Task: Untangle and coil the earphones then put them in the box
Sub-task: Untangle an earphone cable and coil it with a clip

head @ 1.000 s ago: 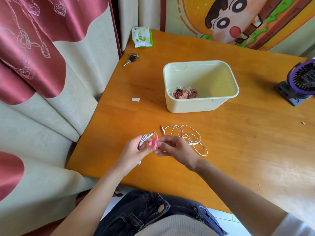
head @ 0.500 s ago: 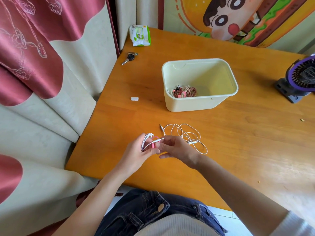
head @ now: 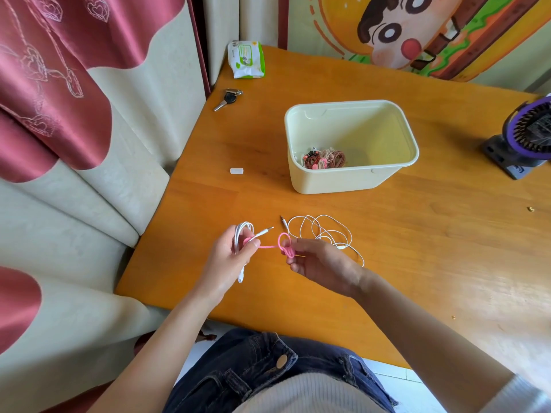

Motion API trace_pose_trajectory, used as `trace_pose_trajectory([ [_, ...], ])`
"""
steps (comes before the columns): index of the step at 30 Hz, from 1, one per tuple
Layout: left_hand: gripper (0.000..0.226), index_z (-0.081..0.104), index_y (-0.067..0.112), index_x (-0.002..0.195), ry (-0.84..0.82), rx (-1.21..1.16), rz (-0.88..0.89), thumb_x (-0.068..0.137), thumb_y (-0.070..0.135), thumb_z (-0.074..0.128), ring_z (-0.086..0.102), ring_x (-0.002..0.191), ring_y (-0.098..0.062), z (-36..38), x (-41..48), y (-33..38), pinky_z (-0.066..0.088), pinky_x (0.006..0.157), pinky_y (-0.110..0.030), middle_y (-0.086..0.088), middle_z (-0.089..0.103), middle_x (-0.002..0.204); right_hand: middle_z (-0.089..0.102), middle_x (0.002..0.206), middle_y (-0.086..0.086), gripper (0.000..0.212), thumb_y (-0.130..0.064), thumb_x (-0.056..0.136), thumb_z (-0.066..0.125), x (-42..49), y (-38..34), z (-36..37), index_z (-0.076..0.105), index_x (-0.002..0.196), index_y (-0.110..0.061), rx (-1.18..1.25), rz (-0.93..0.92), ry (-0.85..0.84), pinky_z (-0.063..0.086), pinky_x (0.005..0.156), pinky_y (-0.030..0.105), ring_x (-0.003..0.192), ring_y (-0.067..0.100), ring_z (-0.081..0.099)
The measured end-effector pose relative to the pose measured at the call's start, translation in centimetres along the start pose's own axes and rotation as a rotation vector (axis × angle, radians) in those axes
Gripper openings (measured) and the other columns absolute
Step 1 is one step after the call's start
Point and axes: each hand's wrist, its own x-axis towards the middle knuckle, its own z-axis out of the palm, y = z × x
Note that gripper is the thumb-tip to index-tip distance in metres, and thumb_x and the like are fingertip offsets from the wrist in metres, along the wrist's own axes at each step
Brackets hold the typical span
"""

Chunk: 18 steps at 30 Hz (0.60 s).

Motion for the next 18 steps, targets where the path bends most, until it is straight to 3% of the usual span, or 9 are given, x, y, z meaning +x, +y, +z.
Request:
trace_pose_trajectory([
  [4,0.005,0.054,0.006,0.088,-0.032,-0.028,0.031,0.092,0.009,0.055,0.038,0.054,-0.006,0.5,-0.3,0.2,0.034,0.052,-0.016,0.001,0.041,0.063,0.054,0.079,-0.002,0.010,-0.012,0.093,0.053,-0.2,0.4,-0.2,0.061,0.096,-0.006,-0.090,-0.076,-0.027,0.047,0.064,0.013,0.066,0.004,0.051],
  [9,0.002,0.060,0.011,0.087,0.089,-0.127,0.071,0.089,0.010,0.061,0.048,0.056,0.001,0.0,0.0,1.2,0.041,0.054,-0.011,0.008,0.053,0.064,0.064,0.086,0.005,0.010,-0.003,0.090,0.055,0.1,0.7,-0.7,0.064,0.096,-0.004,-0.092,-0.164,0.087,0.053,0.074,0.015,0.079,0.010,0.066],
  [14,0.006,0.060,0.016,0.084,0.124,-0.133,0.069,0.087,0.012,0.064,0.051,0.057,0.001,0.6,0.0,1.5,0.042,0.053,-0.013,0.009,0.056,0.066,0.067,0.093,0.011,0.014,-0.015,0.091,0.057,0.4,0.7,0.1,0.063,0.098,-0.003,-0.150,-0.152,0.193,0.055,0.067,0.015,0.075,0.010,0.069],
  [18,0.011,0.059,0.019,0.080,0.149,-0.055,0.038,0.088,0.013,0.063,0.046,0.054,-0.001,0.9,0.4,0.4,0.037,0.052,-0.019,0.013,0.053,0.062,0.069,0.091,0.011,0.027,-0.023,0.093,0.053,0.2,0.6,0.8,0.063,0.098,0.001,-0.138,-0.088,0.163,0.055,0.065,0.014,0.071,0.007,0.068],
])
